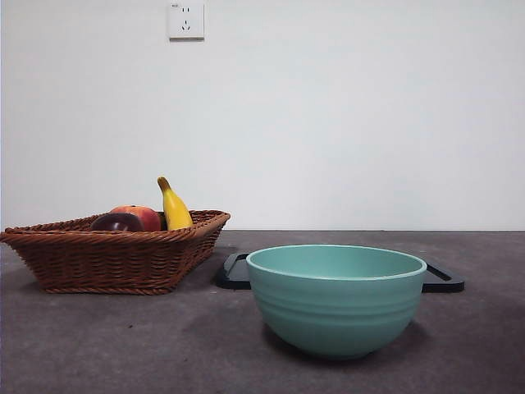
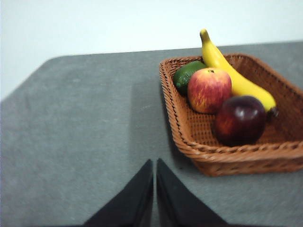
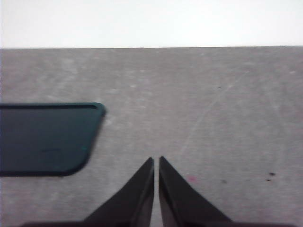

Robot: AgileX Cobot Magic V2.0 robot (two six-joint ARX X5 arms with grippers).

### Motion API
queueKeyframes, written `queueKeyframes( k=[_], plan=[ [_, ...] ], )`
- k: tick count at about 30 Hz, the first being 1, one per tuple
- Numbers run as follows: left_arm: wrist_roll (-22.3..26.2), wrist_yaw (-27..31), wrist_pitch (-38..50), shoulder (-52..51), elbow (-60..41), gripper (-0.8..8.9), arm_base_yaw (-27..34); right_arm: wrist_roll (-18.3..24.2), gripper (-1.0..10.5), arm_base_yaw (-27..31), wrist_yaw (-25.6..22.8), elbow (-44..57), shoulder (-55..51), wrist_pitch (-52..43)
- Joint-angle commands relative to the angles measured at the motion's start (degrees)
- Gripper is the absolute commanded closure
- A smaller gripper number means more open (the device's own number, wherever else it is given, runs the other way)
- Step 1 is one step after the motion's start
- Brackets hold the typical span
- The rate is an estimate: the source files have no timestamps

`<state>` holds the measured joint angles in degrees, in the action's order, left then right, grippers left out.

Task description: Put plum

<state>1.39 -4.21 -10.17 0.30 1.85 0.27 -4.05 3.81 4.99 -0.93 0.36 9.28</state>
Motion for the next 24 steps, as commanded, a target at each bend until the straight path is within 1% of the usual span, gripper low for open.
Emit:
queueKeyframes(
  k=[1,5,9,11,19,22,24],
  plan=[
    [-11.9,0.1,-0.3,-0.1,-1.2,8.04,0.1,-5.9,9.4,0.1,2.5,0.2,-0.2,-0.7],
    [-18.4,0.1,-0.5,-0.1,-1.2,8.04,0.1,-6.9,9.4,0.1,3.2,0.2,-0.2,-0.4],
    [-22.2,-0.3,-0.6,-0.1,-0.3,8.04,0.1,-10.7,9.4,0.1,4.5,-0.2,-0.2,-0.4],
    [-22.9,-0.7,-0.6,-0.1,1.0,8.04,0.1,-11.9,9.4,0.1,4.7,-1.2,-0.2,-0.3],
    [-26.6,-2.5,-1.8,0.9,7.7,8.04,0.1,-13.8,9.4,0.1,4.7,-8.9,0.3,1.5],
    [-26.6,-2.7,-4.2,2.8,11.5,8.04,0.1,-13.7,9.4,0.1,4.7,-13.3,1.6,4.3],
    [-26.3,-3.6,-6.1,4.4,14.3,8.04,0.1,-13.5,9.4,0.1,5.7,-16.3,3.1,5.8]
  ],
)
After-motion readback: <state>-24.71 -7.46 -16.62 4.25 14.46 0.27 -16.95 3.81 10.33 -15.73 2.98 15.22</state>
